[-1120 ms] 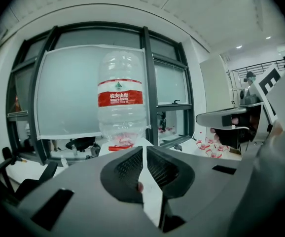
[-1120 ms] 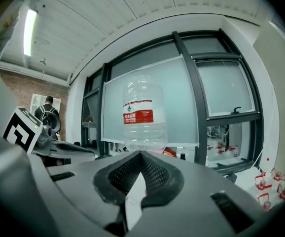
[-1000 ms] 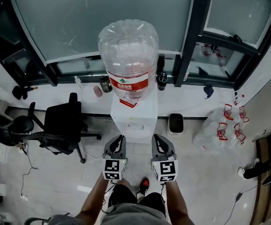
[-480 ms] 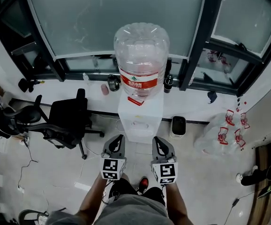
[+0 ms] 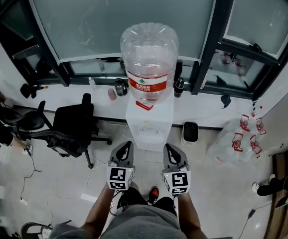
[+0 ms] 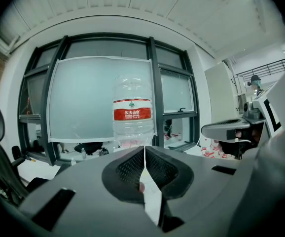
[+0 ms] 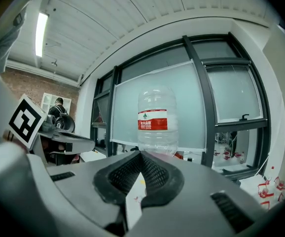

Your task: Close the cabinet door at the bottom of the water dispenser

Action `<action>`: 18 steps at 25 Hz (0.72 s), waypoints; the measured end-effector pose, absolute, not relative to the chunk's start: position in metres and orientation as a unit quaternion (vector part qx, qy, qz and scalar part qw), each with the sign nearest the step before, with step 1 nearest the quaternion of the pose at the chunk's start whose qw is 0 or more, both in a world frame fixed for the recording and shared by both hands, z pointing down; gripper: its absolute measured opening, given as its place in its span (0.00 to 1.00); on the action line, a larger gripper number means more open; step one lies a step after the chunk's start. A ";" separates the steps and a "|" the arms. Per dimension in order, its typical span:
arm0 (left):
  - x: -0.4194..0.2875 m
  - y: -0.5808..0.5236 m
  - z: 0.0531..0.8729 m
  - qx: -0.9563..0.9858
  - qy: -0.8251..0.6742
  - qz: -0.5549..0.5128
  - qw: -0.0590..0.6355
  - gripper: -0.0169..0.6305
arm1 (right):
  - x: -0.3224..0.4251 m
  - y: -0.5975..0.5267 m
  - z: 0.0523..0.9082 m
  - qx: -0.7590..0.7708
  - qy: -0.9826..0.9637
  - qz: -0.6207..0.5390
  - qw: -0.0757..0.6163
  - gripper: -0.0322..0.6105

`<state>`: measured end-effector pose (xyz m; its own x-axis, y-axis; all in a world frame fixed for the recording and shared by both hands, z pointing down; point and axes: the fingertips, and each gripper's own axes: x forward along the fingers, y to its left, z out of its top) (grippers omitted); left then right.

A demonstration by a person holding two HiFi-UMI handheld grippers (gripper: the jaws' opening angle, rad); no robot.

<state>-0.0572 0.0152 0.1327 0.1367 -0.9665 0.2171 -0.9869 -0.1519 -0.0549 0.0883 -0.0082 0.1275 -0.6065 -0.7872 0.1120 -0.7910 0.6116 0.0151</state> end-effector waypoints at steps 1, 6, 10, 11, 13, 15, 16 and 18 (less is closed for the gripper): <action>-0.057 0.015 0.133 0.753 -0.649 0.101 0.049 0.07 | 0.089 -0.008 0.128 0.441 -0.896 0.019 0.053 0.08; -0.053 0.016 0.134 0.754 -0.647 0.103 0.049 0.07 | 0.093 -0.007 0.131 0.444 -0.894 0.022 0.054 0.08; -0.051 0.017 0.133 0.755 -0.646 0.104 0.047 0.07 | 0.096 -0.006 0.131 0.448 -0.892 0.024 0.051 0.08; -0.050 0.016 0.132 0.755 -0.645 0.105 0.046 0.07 | 0.097 -0.006 0.131 0.449 -0.892 0.024 0.050 0.08; -0.050 0.016 0.131 0.756 -0.645 0.105 0.045 0.07 | 0.098 -0.007 0.130 0.450 -0.891 0.024 0.049 0.08; -0.049 0.015 0.130 0.756 -0.645 0.106 0.045 0.07 | 0.099 -0.007 0.131 0.451 -0.891 0.024 0.049 0.08; -0.049 0.015 0.130 0.756 -0.644 0.106 0.045 0.07 | 0.100 -0.007 0.131 0.452 -0.890 0.024 0.050 0.08; -0.047 0.014 0.130 0.757 -0.644 0.105 0.045 0.07 | 0.102 -0.008 0.131 0.453 -0.890 0.023 0.050 0.08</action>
<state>-0.0474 0.0141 0.1296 0.1496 -0.9646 0.2172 -0.9835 -0.1678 -0.0679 0.1017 -0.0075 0.1313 -0.5841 -0.8042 0.1095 -0.8089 0.5879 0.0033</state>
